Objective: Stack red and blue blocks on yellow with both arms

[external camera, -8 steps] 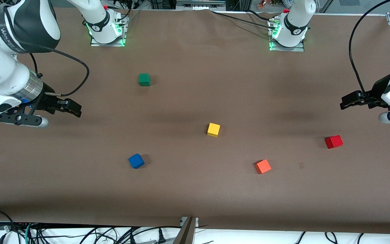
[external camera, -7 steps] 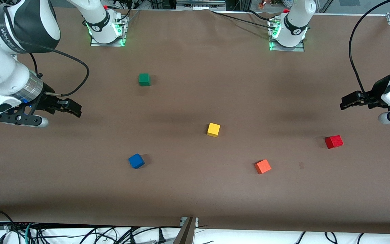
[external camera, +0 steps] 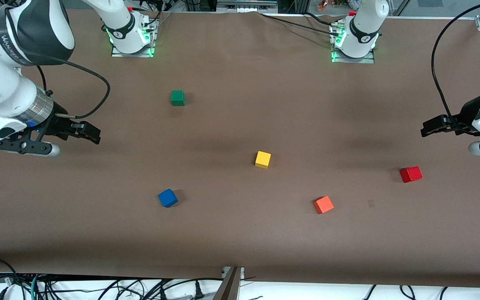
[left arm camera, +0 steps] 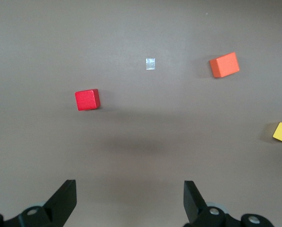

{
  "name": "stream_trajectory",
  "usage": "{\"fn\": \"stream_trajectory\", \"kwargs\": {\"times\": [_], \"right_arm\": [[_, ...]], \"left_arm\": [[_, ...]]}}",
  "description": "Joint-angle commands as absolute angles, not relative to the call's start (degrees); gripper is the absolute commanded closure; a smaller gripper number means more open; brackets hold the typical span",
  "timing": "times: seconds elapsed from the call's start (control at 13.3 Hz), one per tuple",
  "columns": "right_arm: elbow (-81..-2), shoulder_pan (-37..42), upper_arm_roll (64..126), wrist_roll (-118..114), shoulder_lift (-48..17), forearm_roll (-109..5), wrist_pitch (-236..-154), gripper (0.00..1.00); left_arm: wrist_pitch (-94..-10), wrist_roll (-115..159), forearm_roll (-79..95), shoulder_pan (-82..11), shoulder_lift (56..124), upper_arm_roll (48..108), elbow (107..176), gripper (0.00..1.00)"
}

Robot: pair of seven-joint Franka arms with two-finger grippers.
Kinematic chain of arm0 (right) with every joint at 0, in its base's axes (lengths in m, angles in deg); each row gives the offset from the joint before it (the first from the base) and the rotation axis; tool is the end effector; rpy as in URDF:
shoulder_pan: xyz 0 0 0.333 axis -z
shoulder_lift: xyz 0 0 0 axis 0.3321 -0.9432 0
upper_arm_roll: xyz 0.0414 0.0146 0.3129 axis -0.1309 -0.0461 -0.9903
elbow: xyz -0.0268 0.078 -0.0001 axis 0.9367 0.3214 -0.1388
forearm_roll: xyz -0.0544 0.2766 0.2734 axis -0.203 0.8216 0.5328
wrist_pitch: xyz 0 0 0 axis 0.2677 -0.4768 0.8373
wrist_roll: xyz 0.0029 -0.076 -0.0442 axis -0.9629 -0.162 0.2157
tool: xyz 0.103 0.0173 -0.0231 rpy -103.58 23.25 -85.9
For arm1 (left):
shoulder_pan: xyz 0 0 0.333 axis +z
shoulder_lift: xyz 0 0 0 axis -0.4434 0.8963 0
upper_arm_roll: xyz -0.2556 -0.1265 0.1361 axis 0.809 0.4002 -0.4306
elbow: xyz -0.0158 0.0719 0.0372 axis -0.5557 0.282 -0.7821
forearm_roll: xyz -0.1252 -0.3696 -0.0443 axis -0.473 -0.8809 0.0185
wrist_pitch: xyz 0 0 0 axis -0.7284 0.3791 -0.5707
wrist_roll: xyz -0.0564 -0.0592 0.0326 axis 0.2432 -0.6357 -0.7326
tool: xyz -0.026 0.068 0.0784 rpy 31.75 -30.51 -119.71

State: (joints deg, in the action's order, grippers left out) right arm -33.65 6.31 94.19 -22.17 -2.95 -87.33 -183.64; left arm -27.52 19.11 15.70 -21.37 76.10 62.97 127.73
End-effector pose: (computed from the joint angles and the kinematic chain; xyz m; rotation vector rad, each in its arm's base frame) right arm 0.6173 0.0979 0.5250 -3.1173 0.1869 -0.0476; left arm 0.6129 0.0228 0.5443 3.1083 0.1640 -0.1463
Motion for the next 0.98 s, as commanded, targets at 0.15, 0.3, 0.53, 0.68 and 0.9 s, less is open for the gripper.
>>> {"fn": "stream_trajectory", "kwargs": {"times": [0.15, 0.3, 0.53, 0.68, 0.9], "right_arm": [[-34.28, 6.65, 94.12, -21.37, -2.39, -86.64, -183.41, 0.0], [-34.28, 6.65, 94.12, -21.37, -2.39, -86.64, -183.41, 0.0], [-34.54, 6.83, 94.21, -21.37, -2.39, -86.64, -183.5, 0.0], [-34.54, 6.83, 94.21, -21.46, -2.39, -86.64, -183.85, 0.0], [-34.54, 6.83, 94.21, -21.46, -2.3, -86.73, -184.02, 0.0]], "left_arm": [[-28.88, 18.38, 14.9, -18.69, 80.83, 61.38, 124.79, 0.0], [-33.7, 18.29, 15.16, -16.14, 84.34, 61.37, 124.79, 0.0], [-41.09, 18.29, 15.34, -14.81, 90.58, 61.29, 125.58, 0.0], [-47.32, 18.29, 15.86, -13.85, 95.5, 61.37, 126.11, 0.0], [-58.48, 18.12, 15.95, -13.67, 99.47, 61.29, 131.27, 0.0]]}}
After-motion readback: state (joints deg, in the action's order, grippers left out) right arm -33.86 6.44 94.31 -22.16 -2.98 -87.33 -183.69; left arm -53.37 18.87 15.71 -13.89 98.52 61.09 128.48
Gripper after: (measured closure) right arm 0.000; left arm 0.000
